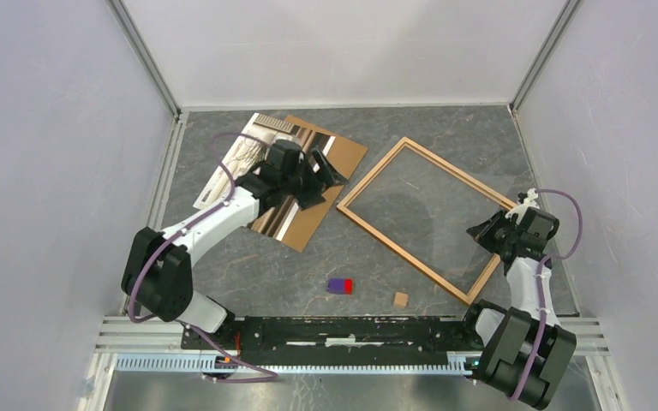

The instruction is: Put the photo into the frame

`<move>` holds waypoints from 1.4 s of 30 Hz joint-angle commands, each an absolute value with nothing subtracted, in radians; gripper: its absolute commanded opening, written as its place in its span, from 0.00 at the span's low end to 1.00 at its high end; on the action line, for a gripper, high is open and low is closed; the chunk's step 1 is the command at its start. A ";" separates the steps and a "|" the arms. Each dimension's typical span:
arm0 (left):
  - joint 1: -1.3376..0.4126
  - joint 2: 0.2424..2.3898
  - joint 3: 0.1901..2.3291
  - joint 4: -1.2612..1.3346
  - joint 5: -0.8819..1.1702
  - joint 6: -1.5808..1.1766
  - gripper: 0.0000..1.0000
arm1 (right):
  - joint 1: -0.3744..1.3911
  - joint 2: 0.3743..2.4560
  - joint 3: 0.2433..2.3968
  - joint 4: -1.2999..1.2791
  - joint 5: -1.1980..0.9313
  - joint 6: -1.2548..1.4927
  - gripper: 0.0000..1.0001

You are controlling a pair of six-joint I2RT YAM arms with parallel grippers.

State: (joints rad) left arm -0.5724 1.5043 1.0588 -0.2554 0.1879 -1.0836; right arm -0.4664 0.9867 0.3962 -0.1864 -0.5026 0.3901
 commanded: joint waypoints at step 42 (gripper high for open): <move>-0.456 1.514 1.126 -0.122 0.490 -0.645 1.00 | -0.531 0.877 0.341 -0.299 -0.404 0.280 0.00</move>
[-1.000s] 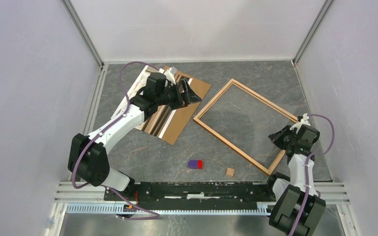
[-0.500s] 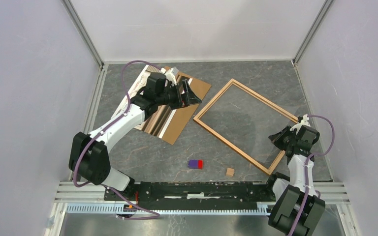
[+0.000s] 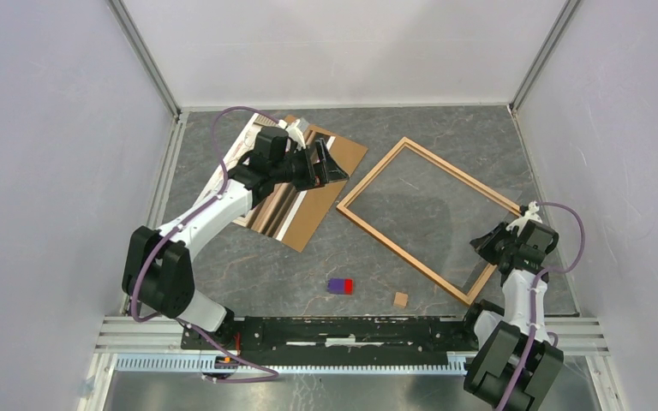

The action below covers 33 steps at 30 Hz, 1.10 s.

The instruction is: Put the photo into the frame

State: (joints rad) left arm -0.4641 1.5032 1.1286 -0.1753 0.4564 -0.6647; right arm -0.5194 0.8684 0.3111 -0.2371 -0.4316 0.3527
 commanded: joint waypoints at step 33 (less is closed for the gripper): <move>-0.452 1.524 1.114 -0.100 0.514 -0.663 1.00 | -0.597 0.903 0.342 -0.317 -0.450 0.213 0.00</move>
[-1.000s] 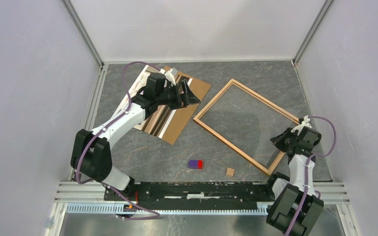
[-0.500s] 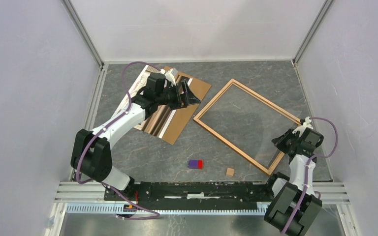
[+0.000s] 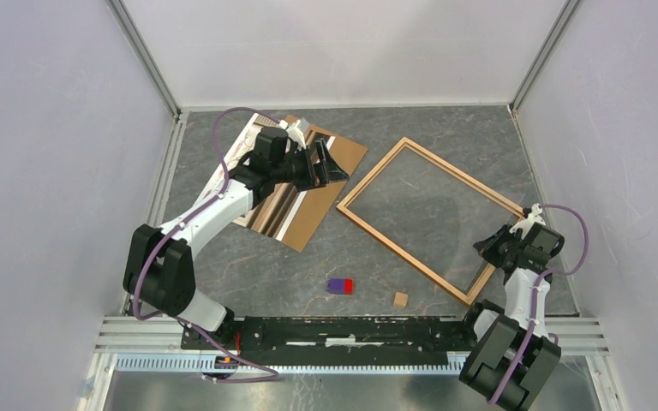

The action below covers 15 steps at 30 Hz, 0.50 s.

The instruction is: Put the photo into the frame

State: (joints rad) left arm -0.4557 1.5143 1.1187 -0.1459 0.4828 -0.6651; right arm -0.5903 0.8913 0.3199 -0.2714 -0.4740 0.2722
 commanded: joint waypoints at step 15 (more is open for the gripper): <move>-0.452 1.542 1.108 -0.087 0.521 -0.677 1.00 | -0.601 0.935 0.329 -0.285 -0.503 0.213 0.07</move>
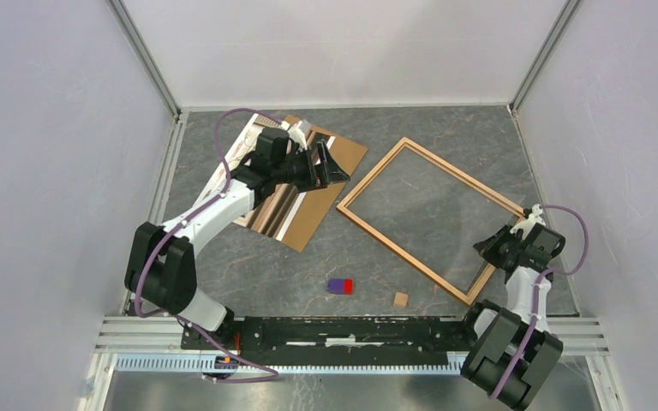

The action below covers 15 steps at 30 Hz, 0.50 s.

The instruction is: Put the photo into the frame

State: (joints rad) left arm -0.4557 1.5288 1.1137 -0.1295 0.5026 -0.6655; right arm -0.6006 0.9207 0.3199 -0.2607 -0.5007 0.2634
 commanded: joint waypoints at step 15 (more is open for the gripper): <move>-0.479 1.834 1.303 -0.305 0.368 -0.581 0.96 | -0.603 1.010 0.308 -0.235 -0.535 0.240 0.50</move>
State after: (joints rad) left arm -0.4728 1.7817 1.2079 -0.2195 0.4416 -0.6529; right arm -0.6041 0.9936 0.3176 -0.2626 -0.5217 0.2531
